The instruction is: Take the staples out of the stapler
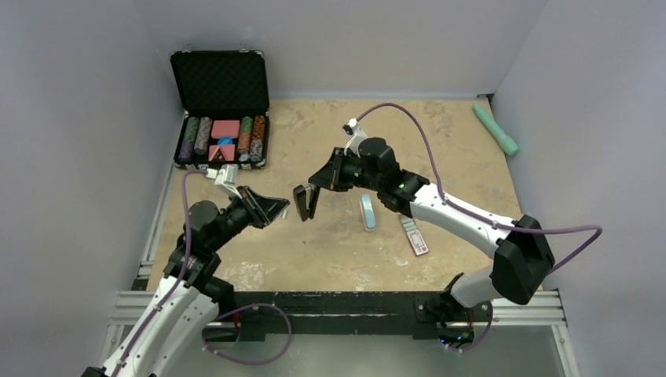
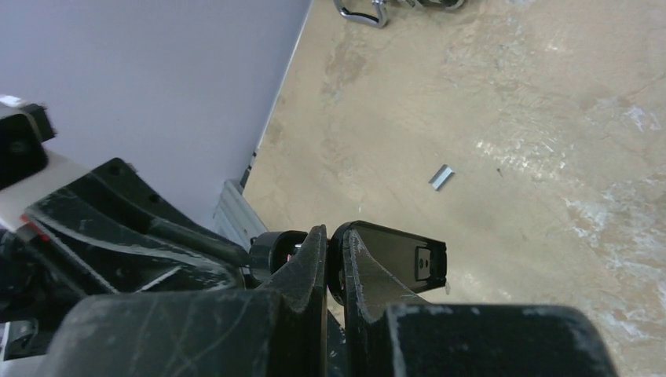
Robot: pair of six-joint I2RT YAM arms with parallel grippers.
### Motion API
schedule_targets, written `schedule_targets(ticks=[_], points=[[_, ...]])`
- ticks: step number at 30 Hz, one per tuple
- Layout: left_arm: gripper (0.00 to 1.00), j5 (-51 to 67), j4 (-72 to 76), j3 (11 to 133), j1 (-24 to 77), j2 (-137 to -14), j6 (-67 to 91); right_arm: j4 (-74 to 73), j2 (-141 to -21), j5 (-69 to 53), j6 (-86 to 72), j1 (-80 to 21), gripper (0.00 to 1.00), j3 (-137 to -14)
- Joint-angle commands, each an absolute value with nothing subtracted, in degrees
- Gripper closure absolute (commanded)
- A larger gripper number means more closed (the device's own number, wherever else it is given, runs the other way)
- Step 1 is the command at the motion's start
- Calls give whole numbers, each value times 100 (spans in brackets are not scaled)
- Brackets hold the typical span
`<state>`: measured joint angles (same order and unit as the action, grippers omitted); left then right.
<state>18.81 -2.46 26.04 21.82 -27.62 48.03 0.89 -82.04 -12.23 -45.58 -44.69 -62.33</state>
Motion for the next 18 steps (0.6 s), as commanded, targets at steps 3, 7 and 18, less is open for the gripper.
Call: schedule_targets(ticks=[3, 7, 18], points=[[77, 1527, -1713, 3363, 2180, -2690, 3957, 1439, -8216, -1618, -4957, -4488, 100, -6192], [69, 1463, -2351, 3830, 2180, -2681, 3665, 1719, -8621, -1701, -5013, -4414, 100, -6286], [60, 190, -4952, 5488, 2175, -2567, 1732, 2615, -10084, -2231, -5510, -3901, 100, -7392]])
